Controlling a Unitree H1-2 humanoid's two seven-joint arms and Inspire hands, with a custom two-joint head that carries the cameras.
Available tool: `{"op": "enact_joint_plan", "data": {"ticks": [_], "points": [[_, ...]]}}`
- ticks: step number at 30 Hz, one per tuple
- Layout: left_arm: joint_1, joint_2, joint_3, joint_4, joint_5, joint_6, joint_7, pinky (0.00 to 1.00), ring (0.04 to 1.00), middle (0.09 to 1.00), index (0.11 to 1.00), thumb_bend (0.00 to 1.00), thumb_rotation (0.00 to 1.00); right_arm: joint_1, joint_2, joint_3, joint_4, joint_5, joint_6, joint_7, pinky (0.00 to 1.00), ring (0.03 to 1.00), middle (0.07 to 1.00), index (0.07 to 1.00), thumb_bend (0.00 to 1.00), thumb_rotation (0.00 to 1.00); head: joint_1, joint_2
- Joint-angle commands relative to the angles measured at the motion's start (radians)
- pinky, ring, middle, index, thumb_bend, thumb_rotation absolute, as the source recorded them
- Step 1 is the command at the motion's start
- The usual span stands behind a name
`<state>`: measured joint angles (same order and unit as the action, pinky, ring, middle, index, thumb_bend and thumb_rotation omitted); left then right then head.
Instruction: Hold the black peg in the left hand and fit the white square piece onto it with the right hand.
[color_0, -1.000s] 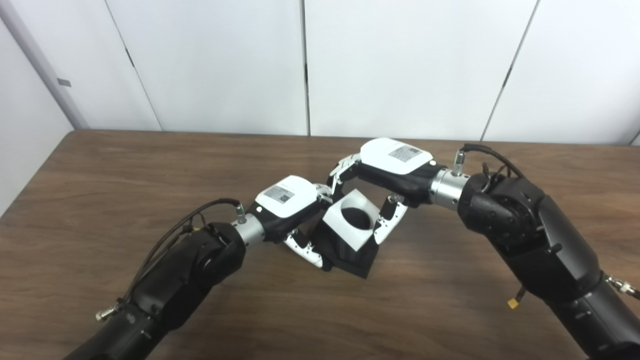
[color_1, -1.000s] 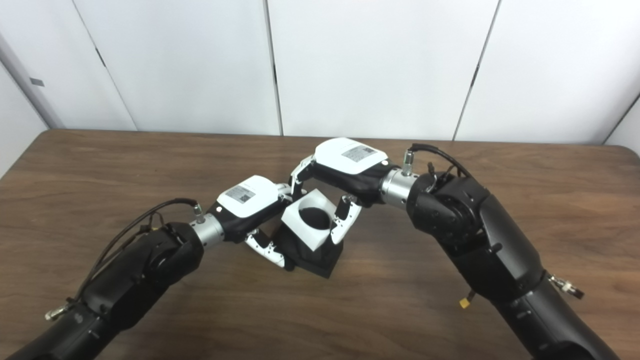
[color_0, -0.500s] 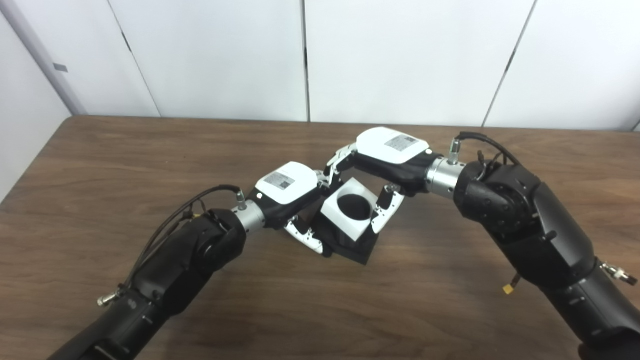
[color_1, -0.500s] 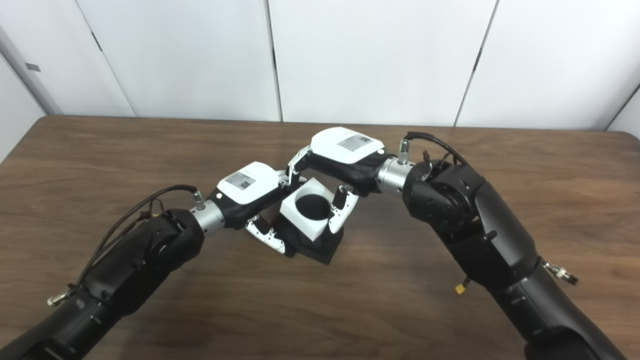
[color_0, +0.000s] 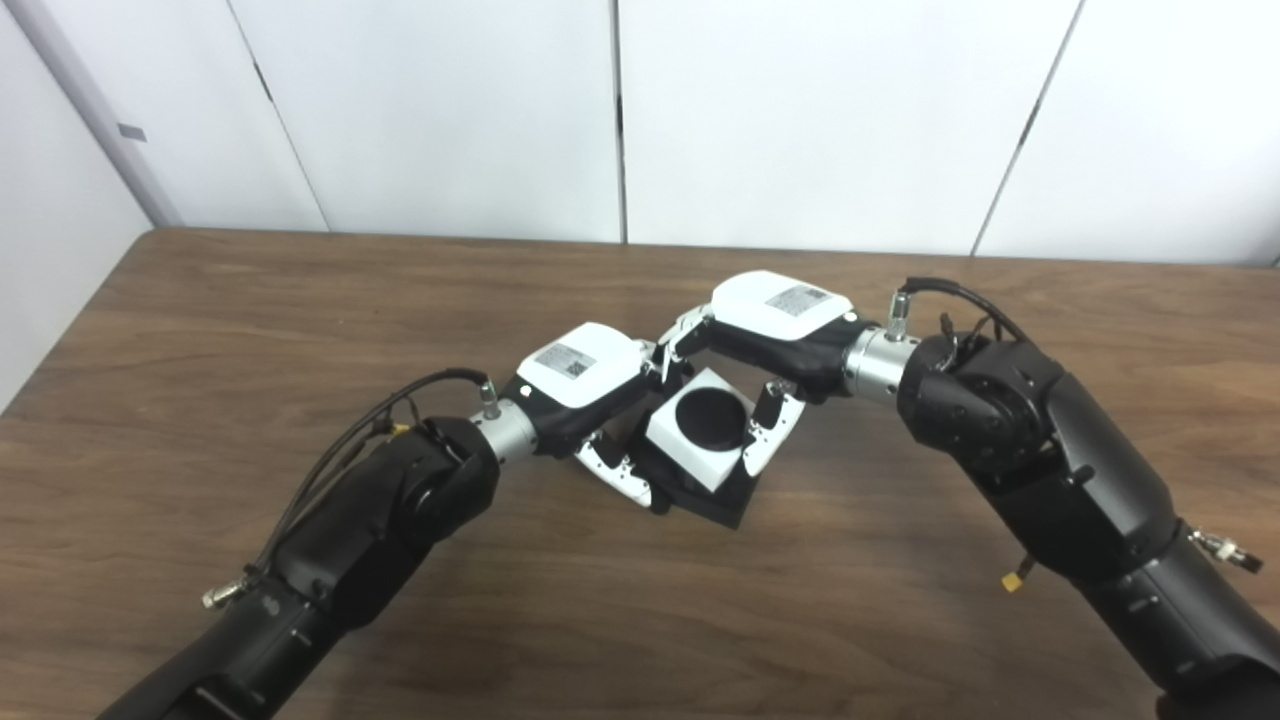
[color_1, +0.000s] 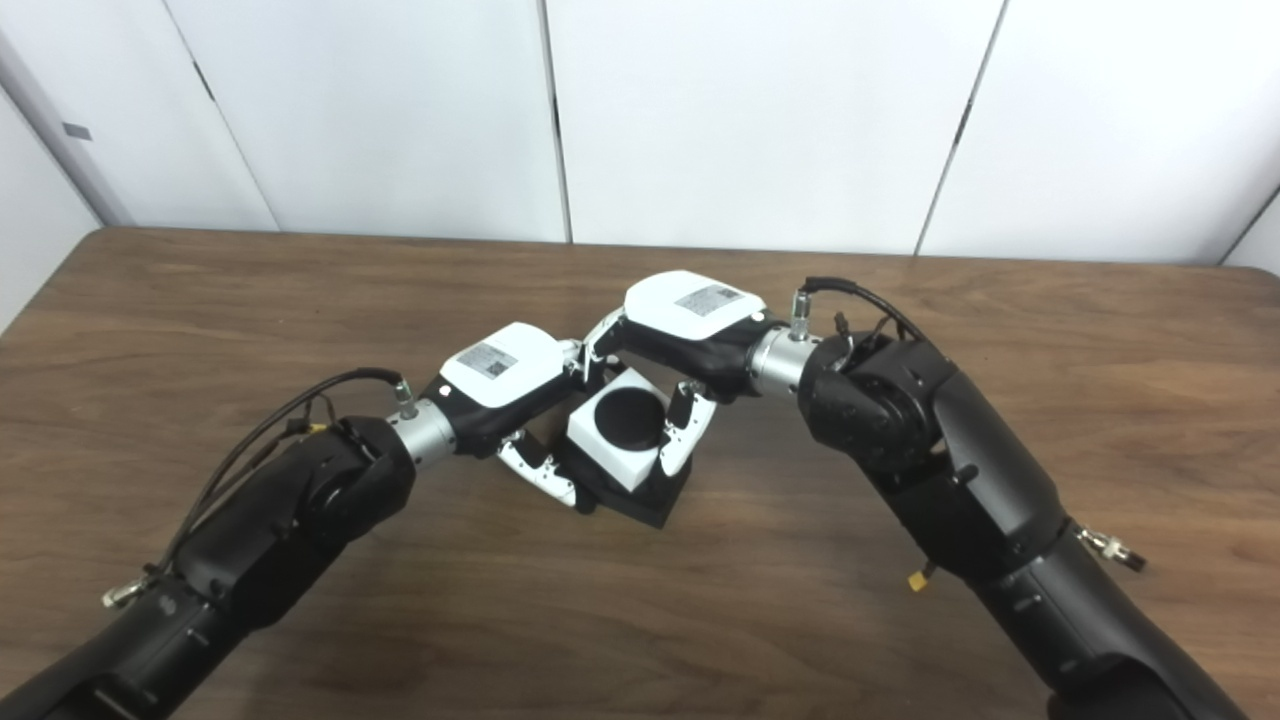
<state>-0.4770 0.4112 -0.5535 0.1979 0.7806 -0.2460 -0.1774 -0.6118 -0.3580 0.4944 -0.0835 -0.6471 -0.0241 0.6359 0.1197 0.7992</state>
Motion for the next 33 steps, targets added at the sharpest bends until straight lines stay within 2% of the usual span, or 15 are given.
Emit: {"op": "enact_joint_plan", "data": {"ticks": [1, 2, 3, 5, 6, 9, 21, 25, 29, 31, 33], "points": [[0.01, -0.012, -0.036, -0.002, 0.049, -0.004, -0.043, 0.75, 0.87, 0.857, 0.49, 0.52, 0.07, -0.024, 0.001, 0.015, 0.021, -0.01, -0.013, 0.016, 0.86, 0.859, 0.795, 0.485, 0.52, 0.14, 0.001, 0.001], [0.01, -0.012, -0.035, -0.003, 0.047, -0.003, -0.045, 0.75, 0.871, 0.853, 0.49, 0.52, 0.08, -0.026, -0.004, 0.015, 0.02, -0.006, -0.003, 0.029, 0.87, 0.859, 0.801, 0.489, 0.52, 0.15, 0.001, 0.001], [0.01, -0.012, -0.034, -0.002, 0.046, -0.003, -0.045, 0.75, 0.871, 0.86, 0.49, 0.52, 0.08, -0.029, -0.008, 0.015, 0.02, -0.002, 0.006, 0.041, 0.86, 0.867, 0.82, 0.61, 0.71, 0.26, -0.002, 0.002], [0.01, -0.012, -0.033, -0.004, 0.042, 0.004, -0.054, 0.75, 0.872, 0.873, 0.49, 0.52, 0.08, -0.034, -0.016, 0.013, 0.022, 0.005, 0.013, 0.056, 0.86, 0.871, 0.84, 0.713, 0.86, 0.34, -0.002, 0.002], [0.01, -0.011, -0.032, -0.003, 0.04, 0.004, -0.055, 0.76, 0.876, 0.88, 0.49, 0.52, 0.08, -0.035, -0.018, 0.011, 0.024, 0.008, 0.014, 0.061, 0.85, 0.872, 0.848, 0.746, 0.91, 0.35, -0.005, 0.001], [0.01, -0.01, -0.029, 0.0, 0.036, 0.005, -0.056, 0.76, 0.877, 0.881, 0.49, 0.52, 0.07, -0.038, -0.027, 0.005, 0.025, 0.011, 0.019, 0.07, 0.85, 0.878, 0.864, 0.775, 0.96, 0.35, -0.012, 0.001], [0.01, -0.003, -0.025, 0.002, 0.037, -0.001, -0.058, 0.76, 0.869, 0.88, 0.489, 0.52, 0.07, -0.038, -0.055, -0.029, -0.009, 0.016, 0.06, 0.101, 0.88, 0.9, 0.887, 0.834, 0.94, 0.28, -0.028, 0.001], [0.01, 0.0, -0.025, 0.0, 0.041, 0.002, -0.061, 0.76, 0.871, 0.883, 0.489, 0.52, 0.07, -0.033, -0.072, -0.056, -0.018, 0.017, 0.058, 0.094, 0.87, 0.892, 0.882, 0.827, 0.9, 0.2, -0.037, -0.002], [0.014, 0.002, -0.022, 0.002, 0.042, -0.005, -0.048, 0.75, 0.865, 0.877, 0.489, 0.52, 0.07, -0.007, -0.083, -0.114, -0.034, 0.028, 0.054, 0.048, 0.78, 0.849, 0.846, 0.771, 0.86, 0.14, -0.051, -0.003], [0.014, 0.005, -0.021, 0.004, 0.04, -0.012, -0.044, 0.76, 0.867, 0.878, 0.489, 0.52, 0.07, 0.028, -0.08, -0.164, -0.04, 0.044, 0.044, -0.008, 0.7, 0.807, 0.819, 0.736, 0.82, 0.1, -0.056, -0.004], [0.015, 0.007, -0.019, 0.004, 0.04, -0.017, -0.041, 0.75, 0.865, 0.876, 0.489, 0.52, 0.07, 0.072, -0.077, -0.206, -0.045, 0.058, 0.021, -0.068, 0.67, 0.786, 0.81, 0.737, 0.79, 0.08, -0.058, -0.003]]}}
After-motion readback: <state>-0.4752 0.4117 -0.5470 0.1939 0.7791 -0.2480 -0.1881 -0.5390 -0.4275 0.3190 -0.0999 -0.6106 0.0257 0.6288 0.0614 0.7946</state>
